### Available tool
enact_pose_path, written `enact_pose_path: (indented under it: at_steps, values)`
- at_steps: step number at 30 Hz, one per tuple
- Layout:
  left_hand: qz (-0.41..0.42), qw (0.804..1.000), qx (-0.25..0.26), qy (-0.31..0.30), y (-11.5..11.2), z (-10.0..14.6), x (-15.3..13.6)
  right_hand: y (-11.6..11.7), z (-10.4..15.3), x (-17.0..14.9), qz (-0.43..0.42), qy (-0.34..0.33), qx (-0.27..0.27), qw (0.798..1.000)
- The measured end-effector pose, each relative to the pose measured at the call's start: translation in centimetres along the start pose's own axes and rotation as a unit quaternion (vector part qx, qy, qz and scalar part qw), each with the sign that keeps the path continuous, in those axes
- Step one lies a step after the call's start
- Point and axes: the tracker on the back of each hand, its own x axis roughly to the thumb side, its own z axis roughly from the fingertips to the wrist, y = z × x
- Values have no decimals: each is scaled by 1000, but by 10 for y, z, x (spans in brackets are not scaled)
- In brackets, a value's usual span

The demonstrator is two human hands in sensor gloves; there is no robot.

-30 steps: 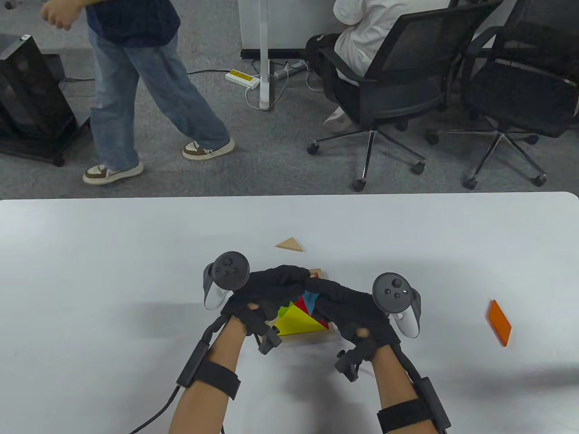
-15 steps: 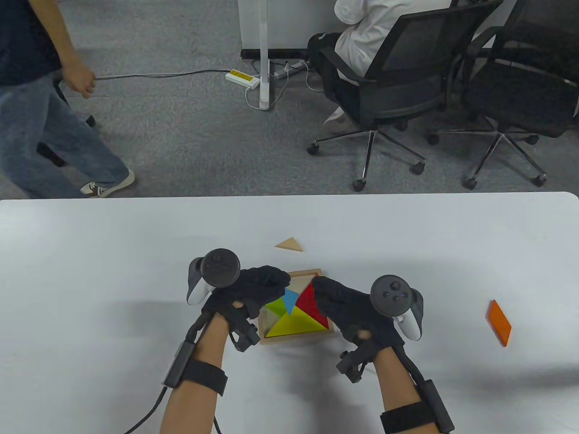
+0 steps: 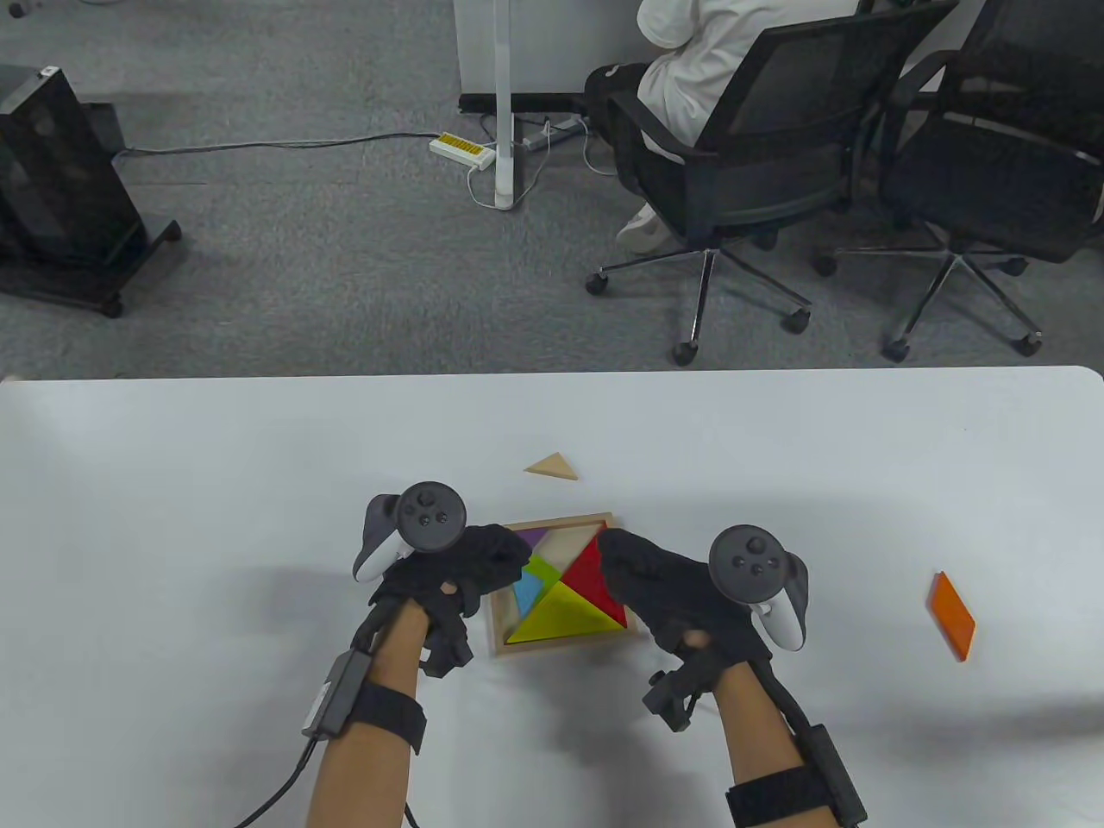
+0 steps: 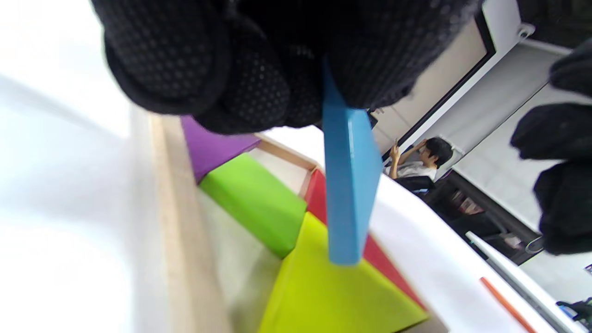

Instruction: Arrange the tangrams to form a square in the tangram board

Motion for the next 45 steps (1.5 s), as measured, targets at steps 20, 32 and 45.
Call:
enact_pose_path:
  at_steps: [20, 32, 45]
  values:
    - [-124, 990, -53, 30, -17, -8, 6, -1, 1, -2, 5, 16, 15, 1000]
    - [-288, 957, -45, 4, -28, -9, 23, -6, 3, -3, 10, 23, 13, 1000]
    - [-360, 932, -42, -11, -30, -10, 38, -10, 4, -6, 15, 30, 11, 999]
